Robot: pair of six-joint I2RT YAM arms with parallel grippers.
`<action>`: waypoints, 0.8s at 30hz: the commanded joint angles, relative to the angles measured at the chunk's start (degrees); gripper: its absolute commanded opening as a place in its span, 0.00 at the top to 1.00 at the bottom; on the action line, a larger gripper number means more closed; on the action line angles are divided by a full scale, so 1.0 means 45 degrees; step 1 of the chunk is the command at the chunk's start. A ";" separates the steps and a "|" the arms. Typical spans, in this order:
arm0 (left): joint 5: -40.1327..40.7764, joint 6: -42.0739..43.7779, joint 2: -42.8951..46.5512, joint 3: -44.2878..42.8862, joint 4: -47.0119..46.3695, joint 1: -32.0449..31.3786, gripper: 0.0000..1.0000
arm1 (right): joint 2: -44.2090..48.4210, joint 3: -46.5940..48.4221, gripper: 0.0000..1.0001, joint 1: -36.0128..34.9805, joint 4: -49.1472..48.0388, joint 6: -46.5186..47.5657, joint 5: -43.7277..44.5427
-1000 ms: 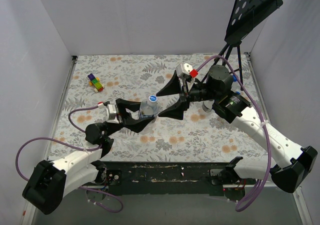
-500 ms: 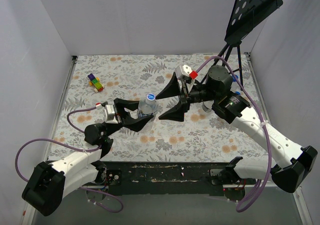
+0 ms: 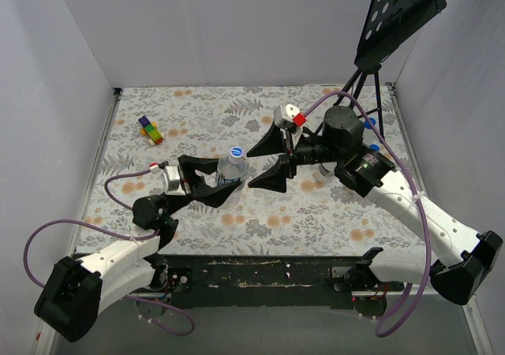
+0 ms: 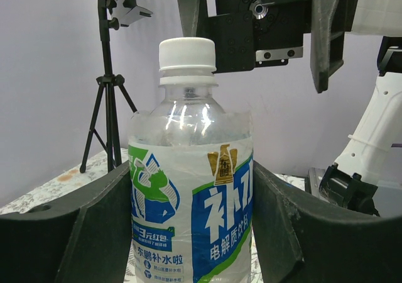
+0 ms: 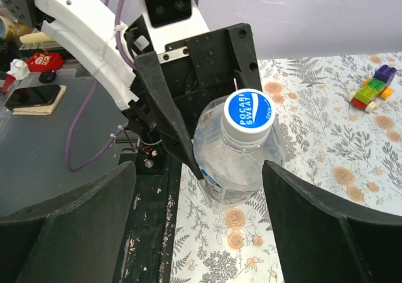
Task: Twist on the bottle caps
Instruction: Screw the bottle cap onto the plastic bottle.
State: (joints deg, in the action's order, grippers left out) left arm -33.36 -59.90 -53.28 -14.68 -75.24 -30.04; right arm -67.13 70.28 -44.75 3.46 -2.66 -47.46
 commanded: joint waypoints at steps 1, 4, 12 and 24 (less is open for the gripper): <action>0.0324 0.0205 0.0257 -0.0020 -0.0955 0.0094 1.00 | 0.0368 0.0437 0.12 -0.0035 0.0304 0.0317 0.0703; 0.0227 0.0186 0.0257 -0.0059 -0.0955 0.0094 1.00 | 0.0348 0.0417 0.12 -0.0036 -0.0006 0.0239 0.0723; -0.0261 0.0049 0.0003 -0.0215 -0.0917 0.0094 1.00 | 0.0212 0.0436 0.12 -0.0016 -0.1160 0.0199 0.0742; -0.1120 -0.0439 -0.0329 -0.0469 -0.1111 0.0094 1.00 | -0.0881 0.1198 0.32 0.0179 -0.2039 0.0239 -0.0818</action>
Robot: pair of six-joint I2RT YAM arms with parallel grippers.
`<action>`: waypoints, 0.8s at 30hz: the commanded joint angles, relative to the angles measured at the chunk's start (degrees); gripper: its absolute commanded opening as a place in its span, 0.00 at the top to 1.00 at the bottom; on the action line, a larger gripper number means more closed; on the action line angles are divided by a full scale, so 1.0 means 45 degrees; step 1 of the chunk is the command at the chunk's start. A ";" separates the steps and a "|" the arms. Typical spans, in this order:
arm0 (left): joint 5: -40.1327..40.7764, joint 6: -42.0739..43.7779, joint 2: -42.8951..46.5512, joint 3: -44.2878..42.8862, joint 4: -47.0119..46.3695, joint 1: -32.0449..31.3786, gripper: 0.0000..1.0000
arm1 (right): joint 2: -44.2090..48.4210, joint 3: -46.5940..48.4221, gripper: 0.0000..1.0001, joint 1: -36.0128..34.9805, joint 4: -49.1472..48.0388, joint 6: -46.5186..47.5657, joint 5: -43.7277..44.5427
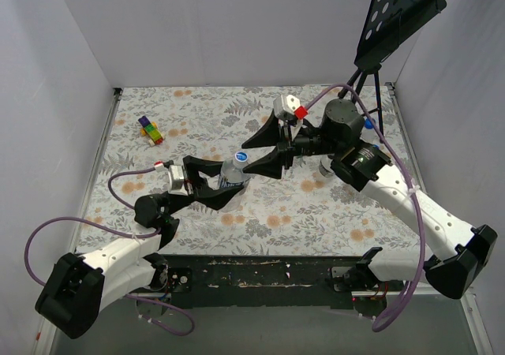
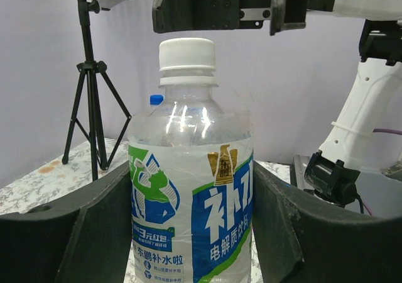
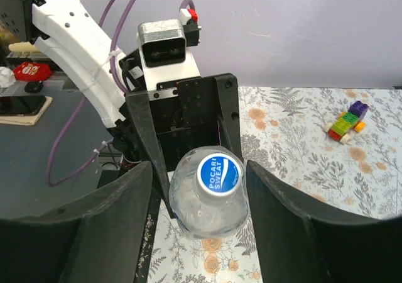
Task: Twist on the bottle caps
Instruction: Screw the bottle cap onto the plastic bottle.
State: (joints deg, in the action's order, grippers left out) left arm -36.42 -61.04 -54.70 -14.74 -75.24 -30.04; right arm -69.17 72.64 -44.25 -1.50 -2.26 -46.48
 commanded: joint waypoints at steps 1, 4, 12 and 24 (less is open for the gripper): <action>-0.0479 -0.0206 -0.0032 -0.0454 -0.1131 0.0094 1.00 | -0.0527 0.0751 0.34 0.0068 -0.0917 0.0170 -0.1193; -0.0538 -0.0226 -0.0013 -0.0474 -0.1131 0.0094 1.00 | -0.0743 0.0869 0.39 0.0087 -0.0839 0.0229 -0.1409; -0.0558 -0.0226 0.0026 -0.0474 -0.1131 0.0094 1.00 | -0.1036 0.0869 0.60 0.0126 -0.0898 0.0093 -0.1781; 0.0319 0.0573 0.0494 -0.0318 -0.0528 0.0094 1.00 | -0.1036 0.0343 0.82 0.0010 -0.0352 -0.0180 -0.0496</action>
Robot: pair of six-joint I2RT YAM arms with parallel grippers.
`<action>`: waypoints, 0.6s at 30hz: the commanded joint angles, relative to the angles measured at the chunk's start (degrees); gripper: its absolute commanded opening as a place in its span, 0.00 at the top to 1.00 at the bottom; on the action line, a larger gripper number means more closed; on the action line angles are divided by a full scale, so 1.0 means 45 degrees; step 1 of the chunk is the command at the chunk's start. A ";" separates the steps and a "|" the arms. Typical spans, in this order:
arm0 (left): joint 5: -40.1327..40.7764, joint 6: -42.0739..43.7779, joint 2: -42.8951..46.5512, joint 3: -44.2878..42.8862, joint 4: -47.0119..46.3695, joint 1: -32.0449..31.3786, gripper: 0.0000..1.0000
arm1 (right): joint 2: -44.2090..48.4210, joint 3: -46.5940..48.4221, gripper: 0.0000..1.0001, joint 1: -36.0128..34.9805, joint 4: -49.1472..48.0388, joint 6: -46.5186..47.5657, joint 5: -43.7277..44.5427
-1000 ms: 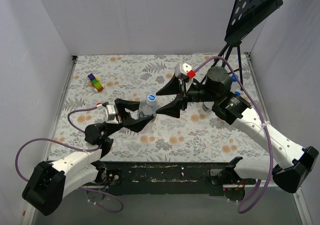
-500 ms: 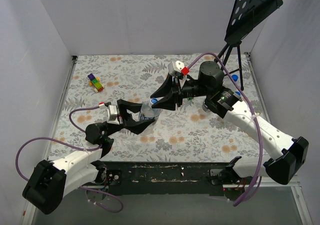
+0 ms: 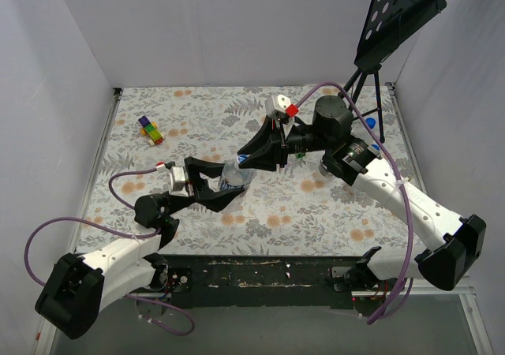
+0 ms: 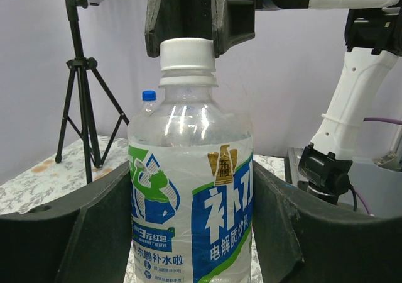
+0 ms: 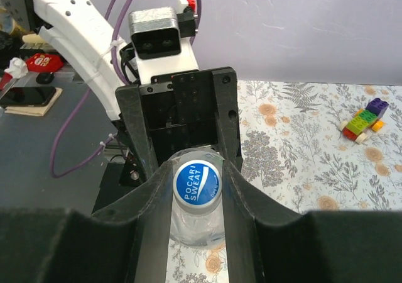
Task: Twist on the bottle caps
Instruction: Screw the bottle cap onto the plastic bottle.
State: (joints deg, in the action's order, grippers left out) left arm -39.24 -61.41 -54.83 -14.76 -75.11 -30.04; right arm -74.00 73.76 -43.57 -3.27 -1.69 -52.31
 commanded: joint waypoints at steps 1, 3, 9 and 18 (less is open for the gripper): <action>0.1199 0.1006 0.0659 -0.0274 -0.0361 0.0075 1.00 | 0.0115 -0.0022 0.83 -0.0238 0.0101 -0.0326 0.1153; 0.1785 0.1631 0.0913 -0.0176 0.0107 0.0094 1.00 | 0.0271 -0.0237 0.83 -0.0608 0.0392 -0.0424 0.2651; 0.3251 0.3117 0.1305 0.0019 0.0968 0.0094 1.00 | 0.0682 -0.1135 0.83 -0.2384 0.0570 -0.1360 0.8122; 0.4423 0.4192 0.1422 0.0215 0.1280 0.0094 1.00 | -0.0332 -0.0651 0.83 -0.5451 0.2109 -0.3099 1.7279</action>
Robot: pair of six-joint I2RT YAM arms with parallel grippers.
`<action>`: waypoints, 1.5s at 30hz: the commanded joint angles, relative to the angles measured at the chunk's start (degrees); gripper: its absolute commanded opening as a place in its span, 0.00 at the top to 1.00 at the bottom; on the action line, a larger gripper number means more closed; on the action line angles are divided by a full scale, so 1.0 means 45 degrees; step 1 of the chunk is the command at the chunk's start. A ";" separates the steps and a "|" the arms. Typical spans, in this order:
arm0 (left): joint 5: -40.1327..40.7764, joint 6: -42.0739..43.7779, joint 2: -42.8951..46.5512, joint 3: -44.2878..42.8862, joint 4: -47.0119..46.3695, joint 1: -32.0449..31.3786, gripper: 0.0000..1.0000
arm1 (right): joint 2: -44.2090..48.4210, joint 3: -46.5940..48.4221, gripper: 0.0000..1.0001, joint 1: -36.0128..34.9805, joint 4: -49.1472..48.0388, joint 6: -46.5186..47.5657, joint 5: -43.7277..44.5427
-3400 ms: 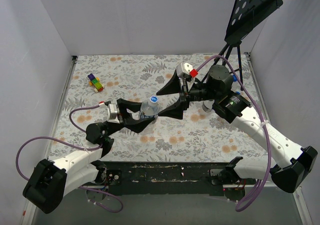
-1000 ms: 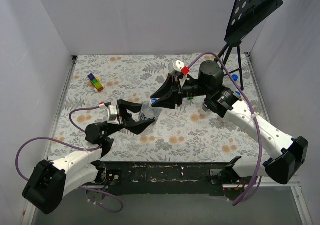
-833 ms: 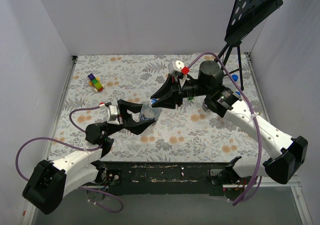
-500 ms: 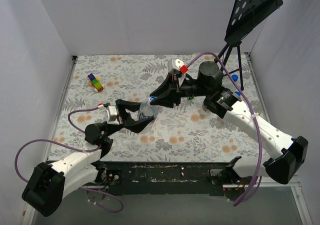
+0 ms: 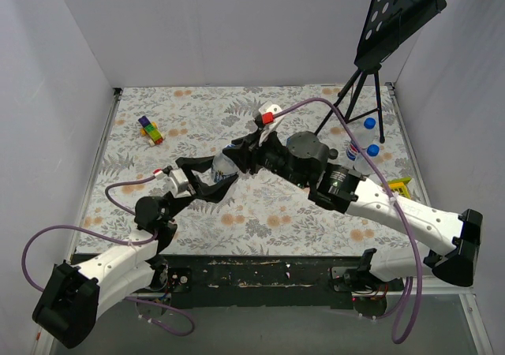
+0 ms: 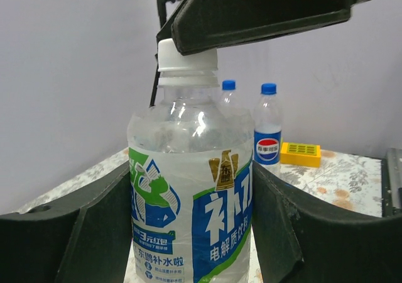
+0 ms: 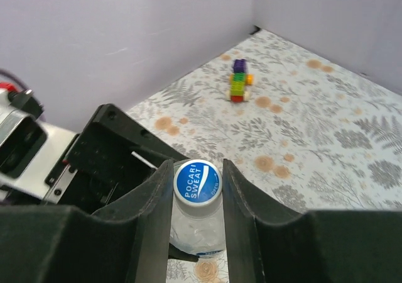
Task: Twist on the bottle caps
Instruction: Screw the bottle cap onto the plastic bottle.
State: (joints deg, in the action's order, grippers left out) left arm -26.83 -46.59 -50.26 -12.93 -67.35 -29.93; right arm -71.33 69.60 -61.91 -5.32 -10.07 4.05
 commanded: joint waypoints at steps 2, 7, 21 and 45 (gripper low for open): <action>0.1879 0.1036 0.0485 -0.0193 -0.0326 0.0070 1.00 | -0.1199 0.0586 0.82 -0.1807 0.2862 -0.1279 0.5853; 0.2017 0.0959 0.0525 -0.0272 -0.0014 0.0050 1.00 | -0.0830 0.0548 0.60 -0.1926 0.1654 -0.0754 0.4866; -0.0985 -0.1617 -0.0470 -0.1365 0.0731 0.0109 1.00 | 0.1243 0.0763 0.17 0.3871 -0.0925 0.0499 -0.9285; -0.4761 -0.3495 -0.1527 -0.1912 -0.1146 0.0128 1.00 | -0.0496 0.0607 0.40 0.5027 -0.1512 0.1553 -1.5296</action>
State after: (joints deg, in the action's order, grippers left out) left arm -47.53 -61.89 -57.71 -19.66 -70.87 -29.71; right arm -73.06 71.57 -39.42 -10.31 -3.97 -63.24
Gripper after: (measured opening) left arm 0.610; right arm 0.609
